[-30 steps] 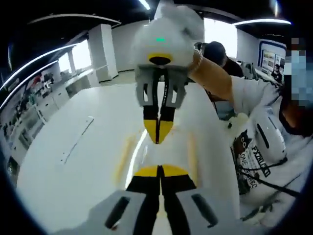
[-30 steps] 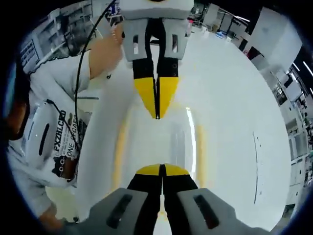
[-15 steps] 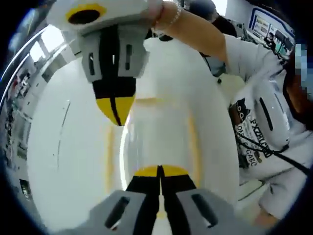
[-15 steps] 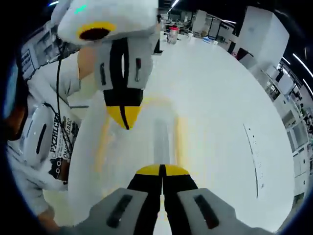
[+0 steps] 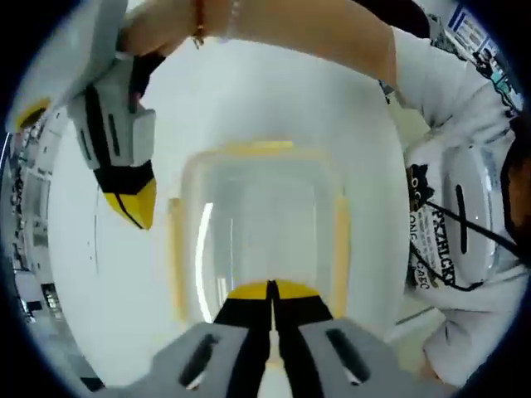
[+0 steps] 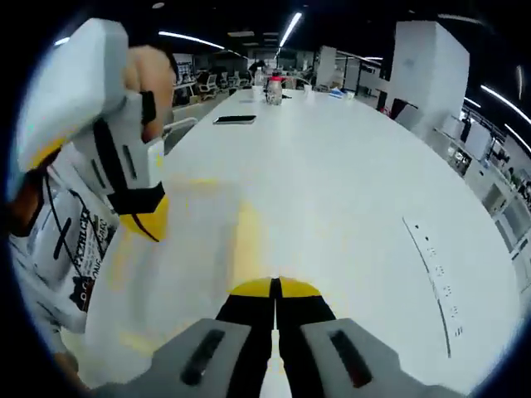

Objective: Snap each plastic latch of the storage box into its locked position after aligning the lid with the box until every specified latch is closed and the lid sits flush.

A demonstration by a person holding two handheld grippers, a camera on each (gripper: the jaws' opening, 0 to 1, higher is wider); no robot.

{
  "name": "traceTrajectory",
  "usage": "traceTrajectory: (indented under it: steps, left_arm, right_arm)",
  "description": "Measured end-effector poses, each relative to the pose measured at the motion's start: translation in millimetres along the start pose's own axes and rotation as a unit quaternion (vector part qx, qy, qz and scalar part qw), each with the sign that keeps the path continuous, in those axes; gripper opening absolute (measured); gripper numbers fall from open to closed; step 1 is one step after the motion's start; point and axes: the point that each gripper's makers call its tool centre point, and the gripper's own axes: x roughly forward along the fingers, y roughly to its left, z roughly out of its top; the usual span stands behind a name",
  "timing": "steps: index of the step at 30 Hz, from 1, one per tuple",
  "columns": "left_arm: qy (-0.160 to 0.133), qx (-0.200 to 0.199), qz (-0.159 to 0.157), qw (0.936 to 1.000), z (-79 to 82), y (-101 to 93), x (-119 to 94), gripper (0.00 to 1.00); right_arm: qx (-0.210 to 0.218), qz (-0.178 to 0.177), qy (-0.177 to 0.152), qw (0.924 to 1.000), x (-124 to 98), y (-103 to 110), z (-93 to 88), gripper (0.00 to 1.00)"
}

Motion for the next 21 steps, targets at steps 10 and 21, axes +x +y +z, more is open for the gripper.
traceTrajectory:
  steps: [10, 21]
  left_arm:
    - [0.007, 0.003, 0.006, 0.9999, 0.3, -3.8, 1, 0.0]
    - [0.027, 0.017, 0.018, 0.9993, -0.5, 0.4, 3, 0.0]
  right_arm:
    - [-0.039, 0.075, -0.083, 0.9929, 29, 2, -2.0, 0.0]
    - [-0.035, 0.141, -0.159, 0.9765, 41, 11, 1.7, 0.0]
